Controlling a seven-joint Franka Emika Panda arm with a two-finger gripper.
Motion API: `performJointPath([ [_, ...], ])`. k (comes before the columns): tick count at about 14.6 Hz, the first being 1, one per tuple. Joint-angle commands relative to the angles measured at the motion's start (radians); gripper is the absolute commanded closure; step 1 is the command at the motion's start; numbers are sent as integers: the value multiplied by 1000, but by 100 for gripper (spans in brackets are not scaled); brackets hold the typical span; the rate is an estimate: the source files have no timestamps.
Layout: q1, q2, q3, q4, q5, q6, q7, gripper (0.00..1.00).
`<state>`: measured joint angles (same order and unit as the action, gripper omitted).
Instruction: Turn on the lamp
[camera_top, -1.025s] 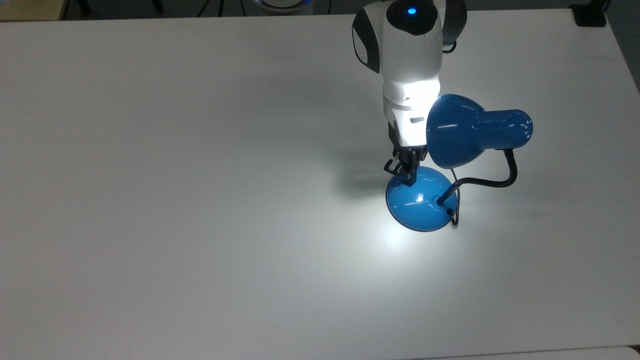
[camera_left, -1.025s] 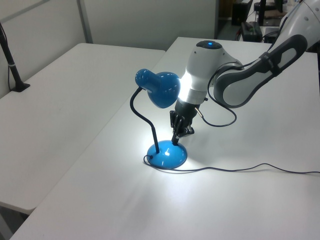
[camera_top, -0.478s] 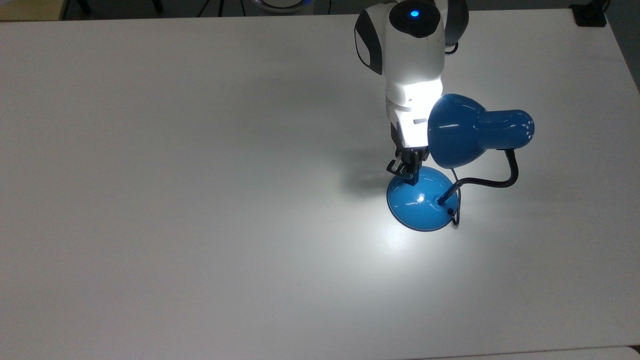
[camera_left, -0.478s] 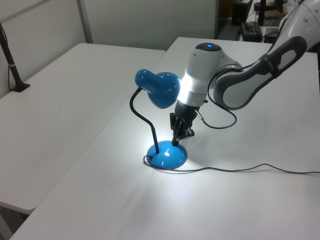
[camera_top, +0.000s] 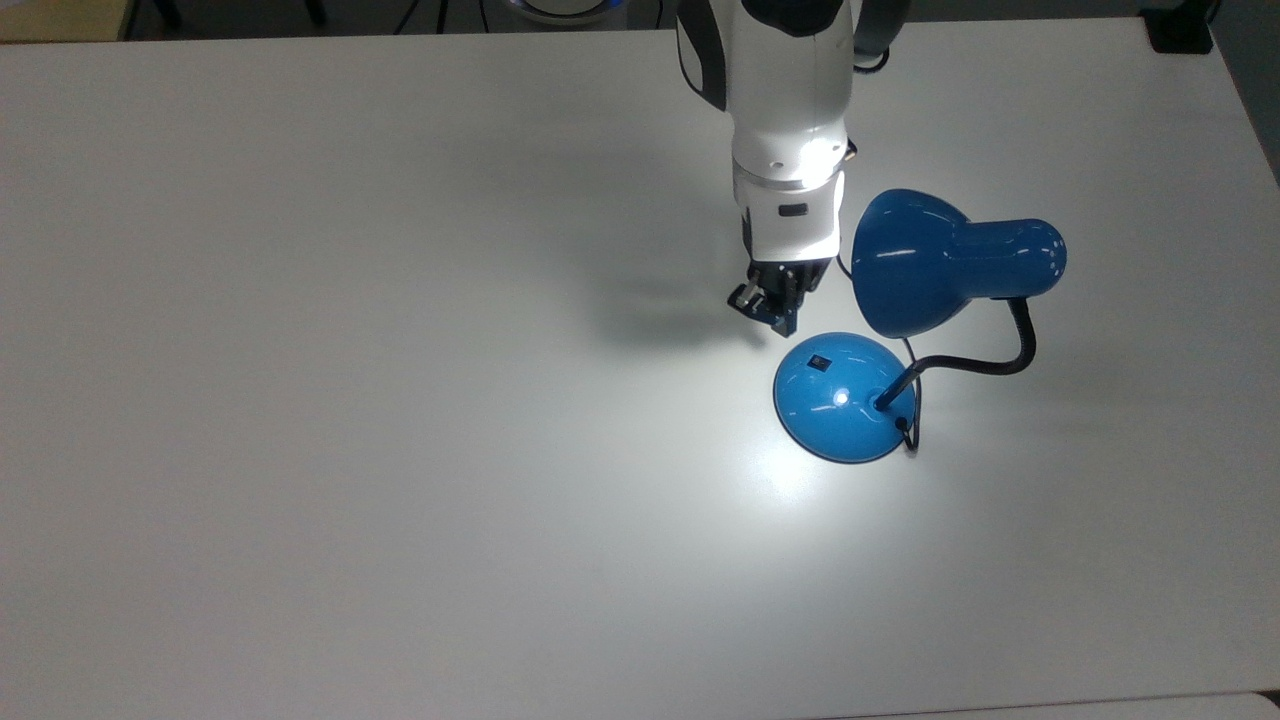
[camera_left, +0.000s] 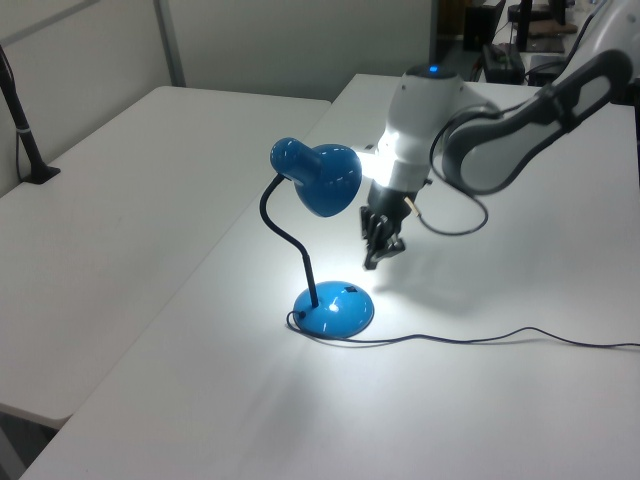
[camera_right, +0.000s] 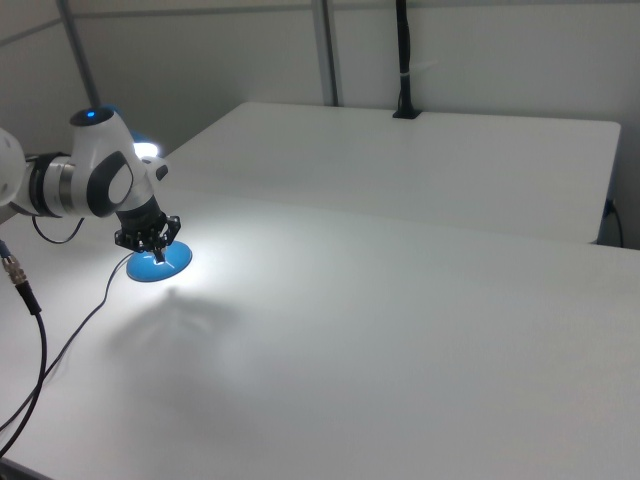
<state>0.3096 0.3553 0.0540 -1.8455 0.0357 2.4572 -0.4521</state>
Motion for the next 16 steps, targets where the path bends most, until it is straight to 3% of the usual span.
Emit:
performJointPath([
  [1,-65,-185,4,-77,15,-258,73,100],
  [6,-223,-236,3,103,15,-677,306,100],
  [7,-256,-242,-11,145,12,-754,350,58],
  [8,-268,-260,-40,161,4,-776,371,1],
  [11,-262,-282,-144,189,4,-779,461,0],
  [16,-296,-292,-154,210,-7,-788,516,0],
])
